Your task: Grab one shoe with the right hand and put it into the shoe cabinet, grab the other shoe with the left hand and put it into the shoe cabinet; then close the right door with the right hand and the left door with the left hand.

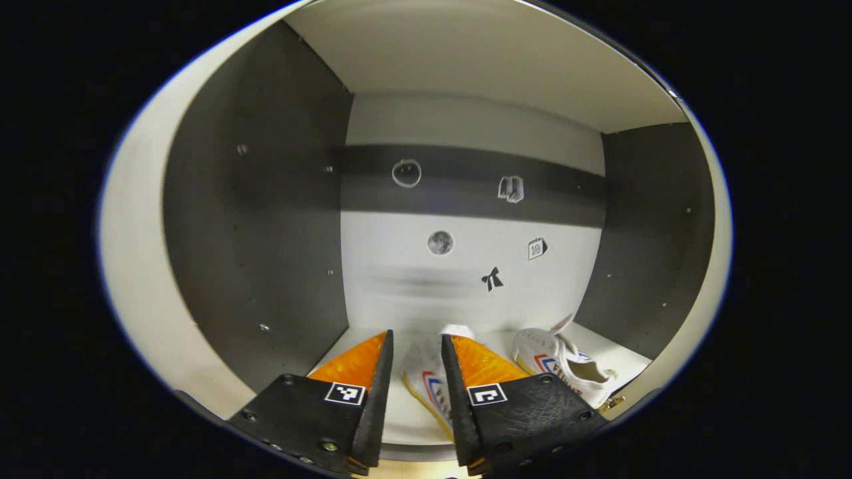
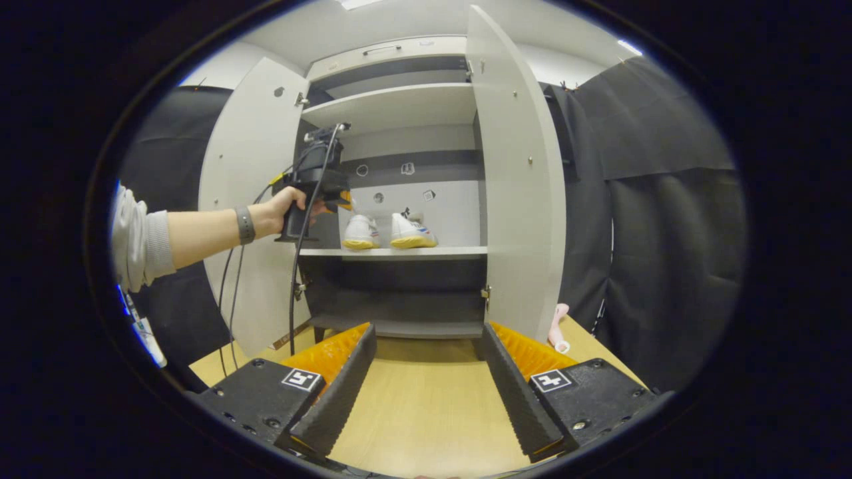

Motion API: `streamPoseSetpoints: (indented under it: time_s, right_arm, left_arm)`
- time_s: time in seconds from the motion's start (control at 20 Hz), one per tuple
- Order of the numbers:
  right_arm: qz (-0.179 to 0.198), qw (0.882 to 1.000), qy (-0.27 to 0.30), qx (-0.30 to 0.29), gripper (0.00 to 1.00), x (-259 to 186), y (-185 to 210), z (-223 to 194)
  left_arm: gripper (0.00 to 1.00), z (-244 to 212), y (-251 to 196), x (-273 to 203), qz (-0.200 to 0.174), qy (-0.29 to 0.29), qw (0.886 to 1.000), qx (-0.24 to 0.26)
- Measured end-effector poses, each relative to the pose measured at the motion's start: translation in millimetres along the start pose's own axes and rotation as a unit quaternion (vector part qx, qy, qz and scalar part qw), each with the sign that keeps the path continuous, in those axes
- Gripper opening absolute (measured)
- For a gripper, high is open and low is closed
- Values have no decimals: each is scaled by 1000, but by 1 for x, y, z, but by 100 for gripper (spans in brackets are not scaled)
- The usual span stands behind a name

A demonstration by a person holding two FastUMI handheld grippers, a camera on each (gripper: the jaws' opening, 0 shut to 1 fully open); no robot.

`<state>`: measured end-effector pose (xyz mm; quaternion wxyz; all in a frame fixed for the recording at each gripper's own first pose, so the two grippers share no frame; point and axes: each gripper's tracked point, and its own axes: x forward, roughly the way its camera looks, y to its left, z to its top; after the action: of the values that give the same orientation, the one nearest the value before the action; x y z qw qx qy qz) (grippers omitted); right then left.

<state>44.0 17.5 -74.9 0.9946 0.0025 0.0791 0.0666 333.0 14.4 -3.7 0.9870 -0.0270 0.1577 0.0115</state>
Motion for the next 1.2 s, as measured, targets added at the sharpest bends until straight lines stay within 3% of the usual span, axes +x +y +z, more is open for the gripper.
streamPoseSetpoints:
  time_s: [0.2, 0.25, 0.3, 0.45, 0.5, 0.8, 0.95, 1.1, 1.2]
  right_arm:
    - [1, 1000, -15, 2, 99, -8, -1, 7]
    - [2, 1000, -20, 5, 99, -10, -2, 9]
    - [1, 1000, -23, 6, 99, -12, -3, 11]
    - [0, 1000, -31, 4, 99, -18, -6, 16]
    - [1, 999, -33, 3, 99, -21, -7, 17]
    - [6, 999, -33, -1, 99, -35, -8, 14]
    - [9, 1000, -27, -1, 99, -42, -7, 9]
    - [9, 1000, -27, -6, 99, -50, -5, 7]
    - [8, 999, -32, -7, 99, -56, -5, 9]
  left_arm:
    - [39, 11, -28, -85, -49, -55, 997, -7]
    - [55, 9, -35, -113, -61, -71, 996, -8]
    - [39, 6, -36, -140, -66, -89, 994, -4]
    - [39, -21, -38, -215, -65, -123, 990, 8]
    - [49, -32, -40, -235, -64, -130, 989, 8]
    - [57, -127, -43, -324, -50, -80, 996, -4]
    - [63, -141, -42, -345, -42, -89, 995, 1]
    - [81, -154, -36, -361, -24, -88, 996, 8]
    - [86, -163, -31, -368, -15, -81, 997, -7]
